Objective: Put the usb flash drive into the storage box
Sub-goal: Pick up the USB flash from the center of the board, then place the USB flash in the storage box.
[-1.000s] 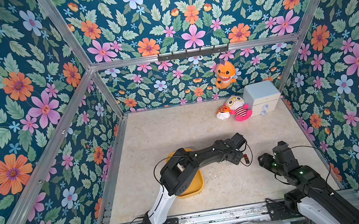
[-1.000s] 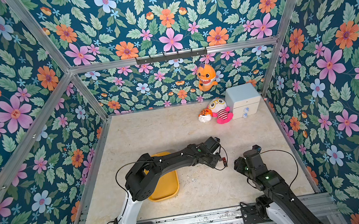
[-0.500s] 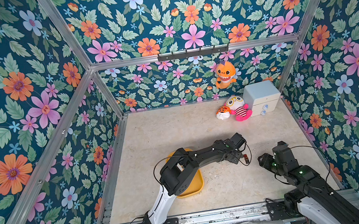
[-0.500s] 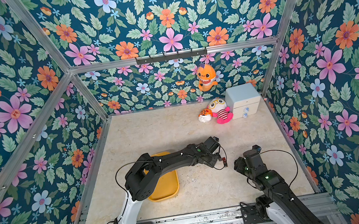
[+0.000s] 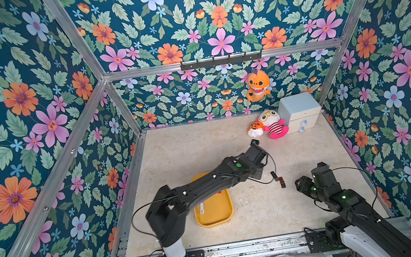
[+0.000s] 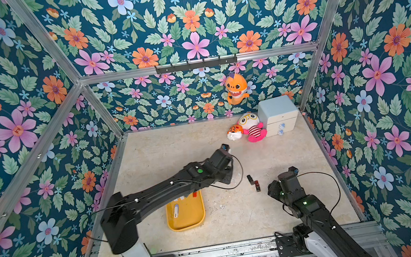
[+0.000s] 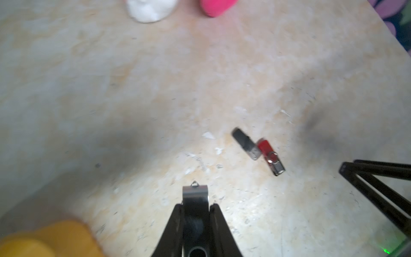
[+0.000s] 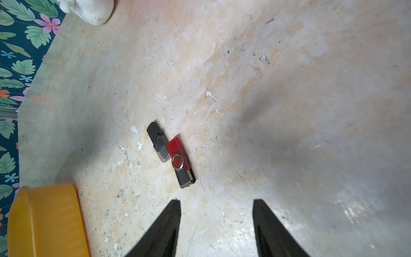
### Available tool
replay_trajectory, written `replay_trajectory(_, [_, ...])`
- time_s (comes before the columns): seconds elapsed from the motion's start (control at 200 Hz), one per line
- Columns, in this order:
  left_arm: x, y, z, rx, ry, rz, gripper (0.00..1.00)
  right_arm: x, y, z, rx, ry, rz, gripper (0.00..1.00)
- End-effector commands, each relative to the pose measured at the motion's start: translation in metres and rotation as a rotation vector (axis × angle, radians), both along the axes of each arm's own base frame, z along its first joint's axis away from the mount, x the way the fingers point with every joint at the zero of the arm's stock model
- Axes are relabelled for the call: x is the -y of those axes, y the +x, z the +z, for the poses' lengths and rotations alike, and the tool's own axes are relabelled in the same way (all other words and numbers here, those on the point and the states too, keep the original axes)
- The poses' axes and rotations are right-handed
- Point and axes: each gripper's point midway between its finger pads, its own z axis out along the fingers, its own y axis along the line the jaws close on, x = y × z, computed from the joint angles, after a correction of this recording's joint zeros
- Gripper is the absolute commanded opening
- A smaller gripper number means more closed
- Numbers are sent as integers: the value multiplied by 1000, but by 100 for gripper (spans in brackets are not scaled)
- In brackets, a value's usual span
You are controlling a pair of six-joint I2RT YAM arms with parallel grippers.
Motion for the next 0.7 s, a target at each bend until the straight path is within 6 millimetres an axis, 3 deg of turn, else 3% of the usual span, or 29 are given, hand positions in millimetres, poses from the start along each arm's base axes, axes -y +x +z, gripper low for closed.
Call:
replay_trajectory(0.0, [-73, -8, -9, -40, -2, 239, 3, -2, 4, 5, 29, 2, 14, 58])
replay_trajectory(0.12, [-135, -33, -40, -91, 24, 375, 4, -3, 4, 5, 30, 4, 16, 57])
replay_trajectory(0.225, [-165, -48, -70, -144, 36, 435, 4, -3, 4, 5, 32, 3, 19, 57])
replay_trajectory(0.415, [-186, -57, -103, -180, 94, 487, 4, -3, 4, 5, 34, 5, 20, 57])
replay_trajectory(0.59, [-186, -60, -130, -225, 119, 486, 5, -3, 4, 6, 35, 5, 21, 57])
replay_trajectory(0.695, [-192, -62, -135, -228, 146, 498, 9, -3, 4, 5, 34, 5, 19, 57])
